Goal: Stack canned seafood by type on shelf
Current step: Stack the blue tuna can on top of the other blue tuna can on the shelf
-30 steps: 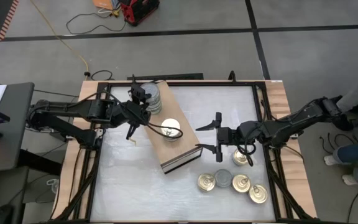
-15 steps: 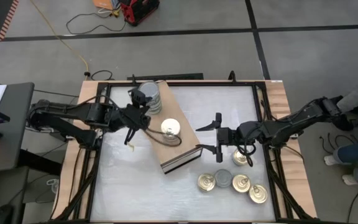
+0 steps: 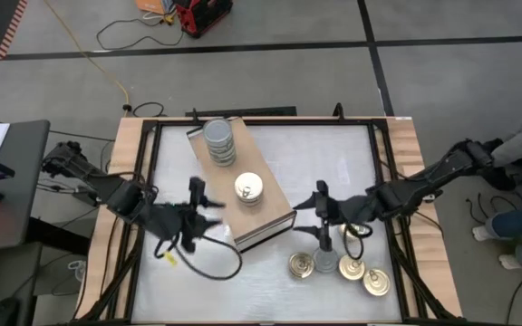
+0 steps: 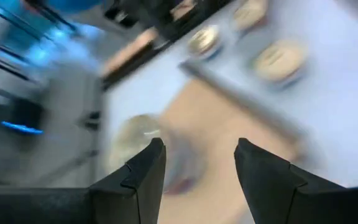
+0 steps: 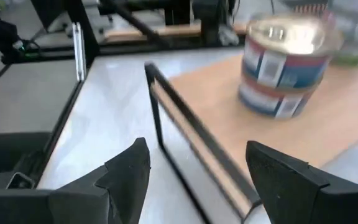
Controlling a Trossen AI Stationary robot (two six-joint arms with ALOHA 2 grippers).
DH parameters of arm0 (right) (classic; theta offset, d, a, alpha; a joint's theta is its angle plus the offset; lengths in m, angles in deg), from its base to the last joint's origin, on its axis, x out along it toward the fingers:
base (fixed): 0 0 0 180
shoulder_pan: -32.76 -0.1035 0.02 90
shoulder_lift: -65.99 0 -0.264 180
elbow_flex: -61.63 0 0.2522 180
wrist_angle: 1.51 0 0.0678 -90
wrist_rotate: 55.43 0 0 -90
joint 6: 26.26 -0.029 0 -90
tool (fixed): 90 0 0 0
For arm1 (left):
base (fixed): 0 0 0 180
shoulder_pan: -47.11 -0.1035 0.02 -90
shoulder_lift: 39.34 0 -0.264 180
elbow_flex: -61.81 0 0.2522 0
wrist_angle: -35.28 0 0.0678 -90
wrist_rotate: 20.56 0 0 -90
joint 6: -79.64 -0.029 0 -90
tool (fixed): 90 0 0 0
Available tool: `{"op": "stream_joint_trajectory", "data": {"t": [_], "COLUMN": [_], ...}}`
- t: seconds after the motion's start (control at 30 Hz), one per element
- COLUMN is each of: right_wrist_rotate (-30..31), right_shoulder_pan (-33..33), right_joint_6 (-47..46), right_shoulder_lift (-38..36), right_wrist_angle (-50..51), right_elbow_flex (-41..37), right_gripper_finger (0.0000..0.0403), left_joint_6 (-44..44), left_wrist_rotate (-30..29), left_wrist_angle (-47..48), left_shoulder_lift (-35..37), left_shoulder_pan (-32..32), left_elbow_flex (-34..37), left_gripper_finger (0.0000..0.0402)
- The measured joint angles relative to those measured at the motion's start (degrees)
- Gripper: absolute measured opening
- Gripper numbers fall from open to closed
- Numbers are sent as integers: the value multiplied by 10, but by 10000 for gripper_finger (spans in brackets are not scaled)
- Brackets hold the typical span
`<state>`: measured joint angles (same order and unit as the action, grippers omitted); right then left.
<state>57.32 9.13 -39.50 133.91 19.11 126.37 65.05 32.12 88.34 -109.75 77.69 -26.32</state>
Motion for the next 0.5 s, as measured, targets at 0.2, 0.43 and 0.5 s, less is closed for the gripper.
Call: {"op": "stream_joint_trajectory", "data": {"t": [0.2, 0.43, 0.5], "right_wrist_rotate": [-3, -112, -150], "right_shoulder_pan": [-39, -33, -25], "right_joint_6": [-144, -291, -308], "right_shoulder_lift": [25, 100, 123], "right_wrist_angle": [122, 202, 256], "right_elbow_flex": [30, 37, 37], "right_gripper_finger": [291, 291, 291], "left_joint_6": [152, 81, 73], "left_wrist_rotate": [106, 116, 122], "left_wrist_angle": [-33, -289, -350], "left_shoulder_lift": [1, 0, 0], "left_shoulder_pan": [42, 87, 89], "left_elbow_flex": [39, 191, 227], "left_gripper_finger": [181, 181, 181]}}
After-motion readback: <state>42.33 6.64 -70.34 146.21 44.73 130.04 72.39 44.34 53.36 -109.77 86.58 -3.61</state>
